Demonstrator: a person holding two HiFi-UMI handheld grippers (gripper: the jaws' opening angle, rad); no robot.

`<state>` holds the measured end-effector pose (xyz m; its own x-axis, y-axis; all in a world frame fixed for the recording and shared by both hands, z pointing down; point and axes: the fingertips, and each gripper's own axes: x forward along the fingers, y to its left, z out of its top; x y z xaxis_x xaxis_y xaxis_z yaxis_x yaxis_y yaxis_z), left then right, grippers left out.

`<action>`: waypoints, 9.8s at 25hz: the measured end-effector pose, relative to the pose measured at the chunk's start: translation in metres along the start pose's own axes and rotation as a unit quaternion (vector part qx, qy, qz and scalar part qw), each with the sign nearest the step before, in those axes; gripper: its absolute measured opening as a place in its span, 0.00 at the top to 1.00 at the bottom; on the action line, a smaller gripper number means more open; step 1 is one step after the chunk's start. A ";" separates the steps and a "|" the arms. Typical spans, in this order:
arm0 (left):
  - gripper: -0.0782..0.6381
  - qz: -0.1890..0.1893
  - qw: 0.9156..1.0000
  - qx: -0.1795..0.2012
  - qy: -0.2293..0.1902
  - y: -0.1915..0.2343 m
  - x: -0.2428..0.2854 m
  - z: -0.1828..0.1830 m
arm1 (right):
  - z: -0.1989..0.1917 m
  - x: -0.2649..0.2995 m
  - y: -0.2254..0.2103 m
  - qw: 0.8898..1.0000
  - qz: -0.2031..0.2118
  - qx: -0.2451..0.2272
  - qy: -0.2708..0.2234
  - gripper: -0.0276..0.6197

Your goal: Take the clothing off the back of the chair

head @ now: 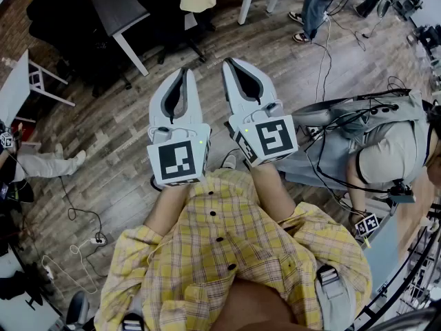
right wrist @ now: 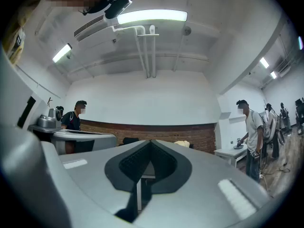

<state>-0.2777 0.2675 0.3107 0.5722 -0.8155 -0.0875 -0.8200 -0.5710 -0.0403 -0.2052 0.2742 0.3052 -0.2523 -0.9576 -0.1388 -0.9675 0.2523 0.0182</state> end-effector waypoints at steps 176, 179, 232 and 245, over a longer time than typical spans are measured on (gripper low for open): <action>0.69 0.259 0.955 -0.042 0.138 0.199 0.690 -0.092 | -0.086 0.465 -0.431 0.988 0.141 0.048 0.045 0.95; 0.69 0.255 0.958 -0.038 0.124 0.197 0.689 -0.073 | -0.085 0.463 -0.429 0.988 0.141 0.047 0.043 0.95; 0.69 0.164 0.986 0.003 -0.036 0.091 0.552 0.091 | -0.063 0.436 -0.416 0.991 0.123 0.043 0.027 0.95; 0.69 0.135 0.991 -0.014 0.001 0.052 0.521 0.053 | -0.068 0.436 -0.416 0.991 0.124 0.043 0.035 0.95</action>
<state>-0.0232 -0.1815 0.2100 0.3316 -0.9392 -0.0888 -0.9425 -0.3339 0.0120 0.0866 -0.2574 0.3044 -0.4847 -0.8717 -0.0722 -0.8717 0.4882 -0.0422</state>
